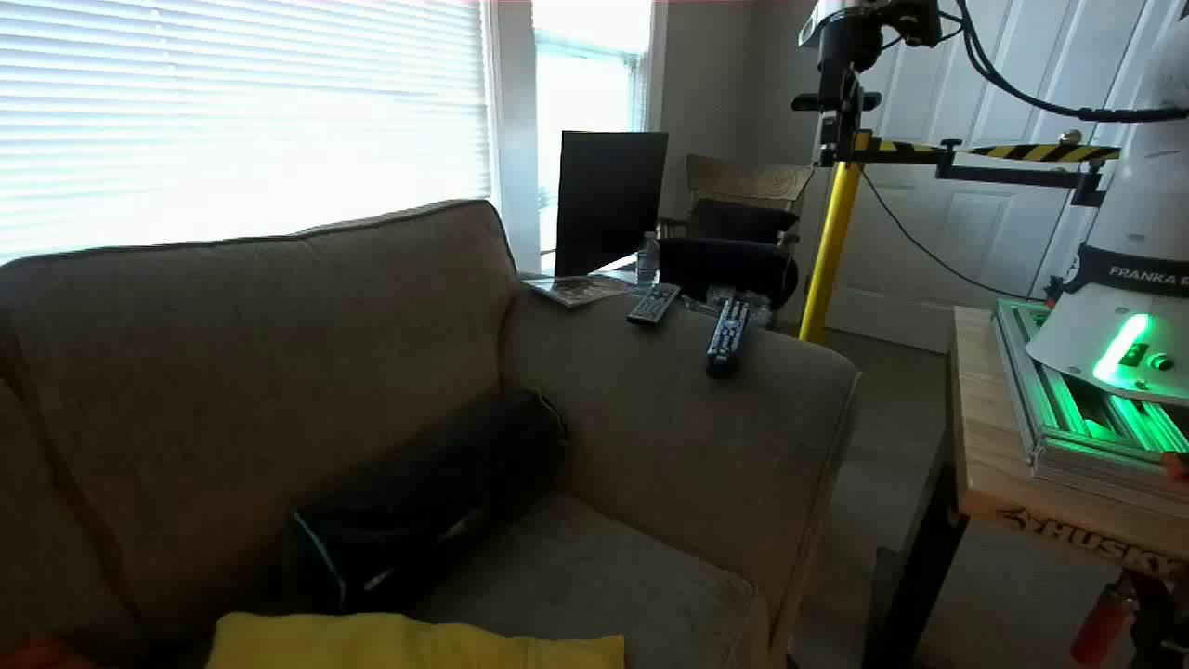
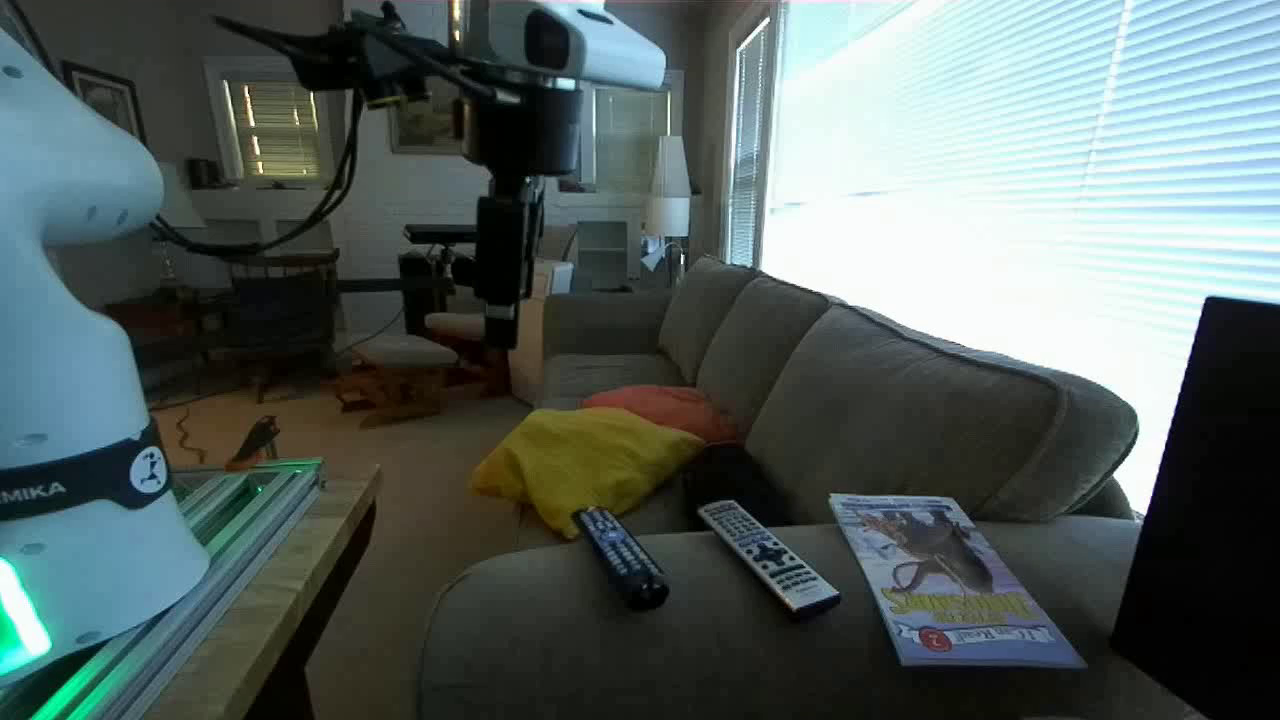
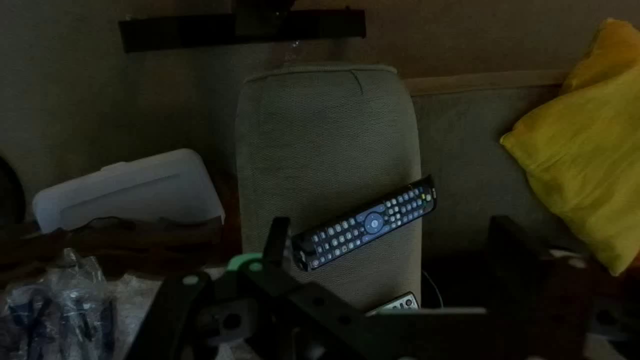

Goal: Remove the black remote control from the right armrest of the couch and put it on the table.

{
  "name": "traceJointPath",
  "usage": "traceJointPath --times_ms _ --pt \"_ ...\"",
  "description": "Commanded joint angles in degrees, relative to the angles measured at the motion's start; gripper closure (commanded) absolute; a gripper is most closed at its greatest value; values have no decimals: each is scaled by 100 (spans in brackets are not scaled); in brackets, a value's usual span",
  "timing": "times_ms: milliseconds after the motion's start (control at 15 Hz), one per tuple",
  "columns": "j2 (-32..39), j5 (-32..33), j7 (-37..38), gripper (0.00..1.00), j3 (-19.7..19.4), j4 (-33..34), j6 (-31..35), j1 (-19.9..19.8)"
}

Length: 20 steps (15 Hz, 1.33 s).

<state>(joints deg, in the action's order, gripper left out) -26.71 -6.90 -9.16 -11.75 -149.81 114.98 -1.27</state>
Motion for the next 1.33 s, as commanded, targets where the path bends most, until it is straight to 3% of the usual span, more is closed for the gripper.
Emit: traceJointPath --times_ms 0,667,800,1267 --pt "13 -56 -50 0 122 8 -15 -128" --pt "55 -78 -136 0 70 68 -39 -152" --pt "236 -170 810 0 313 144 58 -267" --pt "711 -831 3106 0 1006 215 498 -222"
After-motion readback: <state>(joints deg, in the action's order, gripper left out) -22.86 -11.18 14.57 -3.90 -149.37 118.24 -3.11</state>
